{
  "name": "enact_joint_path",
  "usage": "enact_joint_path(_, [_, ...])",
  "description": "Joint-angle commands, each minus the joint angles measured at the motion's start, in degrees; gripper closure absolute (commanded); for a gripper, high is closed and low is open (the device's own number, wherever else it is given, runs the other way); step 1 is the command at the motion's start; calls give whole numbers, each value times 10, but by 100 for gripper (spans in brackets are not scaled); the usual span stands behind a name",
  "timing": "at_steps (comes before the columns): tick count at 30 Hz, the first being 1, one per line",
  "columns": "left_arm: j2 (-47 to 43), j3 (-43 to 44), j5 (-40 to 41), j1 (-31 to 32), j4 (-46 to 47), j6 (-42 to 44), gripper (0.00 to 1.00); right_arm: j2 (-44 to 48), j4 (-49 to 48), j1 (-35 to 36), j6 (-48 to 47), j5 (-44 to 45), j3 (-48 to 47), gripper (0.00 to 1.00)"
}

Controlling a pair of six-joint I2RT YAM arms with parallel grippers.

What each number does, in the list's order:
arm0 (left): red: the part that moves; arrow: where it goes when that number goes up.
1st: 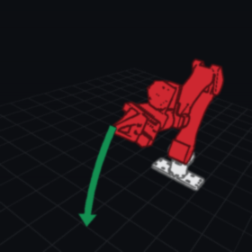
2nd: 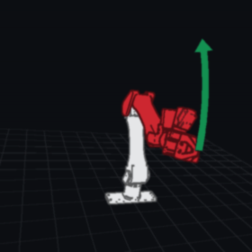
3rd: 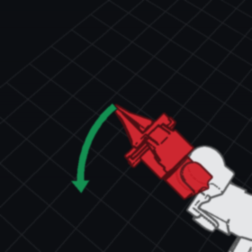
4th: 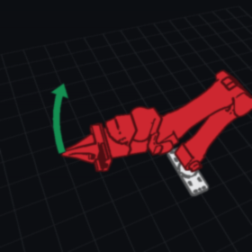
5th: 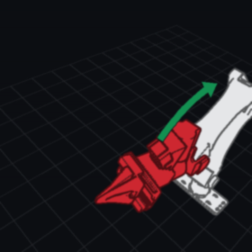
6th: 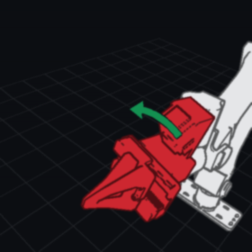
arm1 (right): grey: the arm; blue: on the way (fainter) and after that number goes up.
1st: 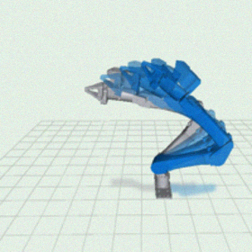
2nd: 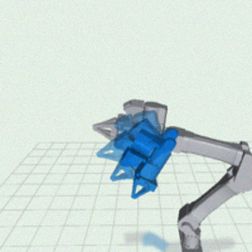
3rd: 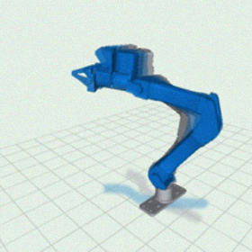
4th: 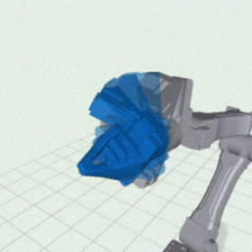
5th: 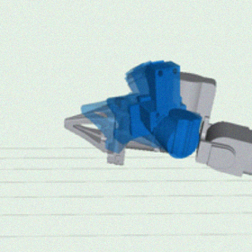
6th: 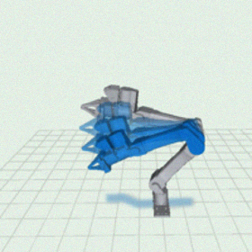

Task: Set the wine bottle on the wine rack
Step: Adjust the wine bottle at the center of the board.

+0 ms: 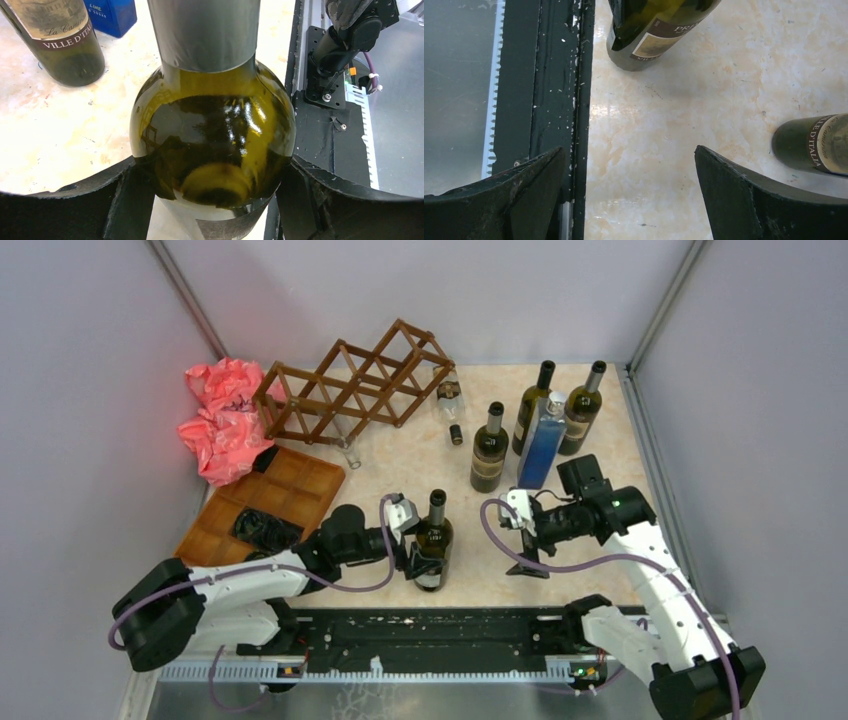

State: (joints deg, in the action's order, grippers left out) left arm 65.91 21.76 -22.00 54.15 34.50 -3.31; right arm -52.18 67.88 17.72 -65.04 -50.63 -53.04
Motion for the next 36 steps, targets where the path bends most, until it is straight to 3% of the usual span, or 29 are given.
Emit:
enact_joint_path(1, [11,12,-31,-3,-32,-7,100,2,-14,13,14,-17,-35,2])
enact_joint_path(23, [45,54,-66,-11,-83,11,100,-18,13,25,30,-71,-89,2])
enact_joint_path(36, [76,76,-91,-15,-95,27,100,-34,-27,37,109,-67,-115,2])
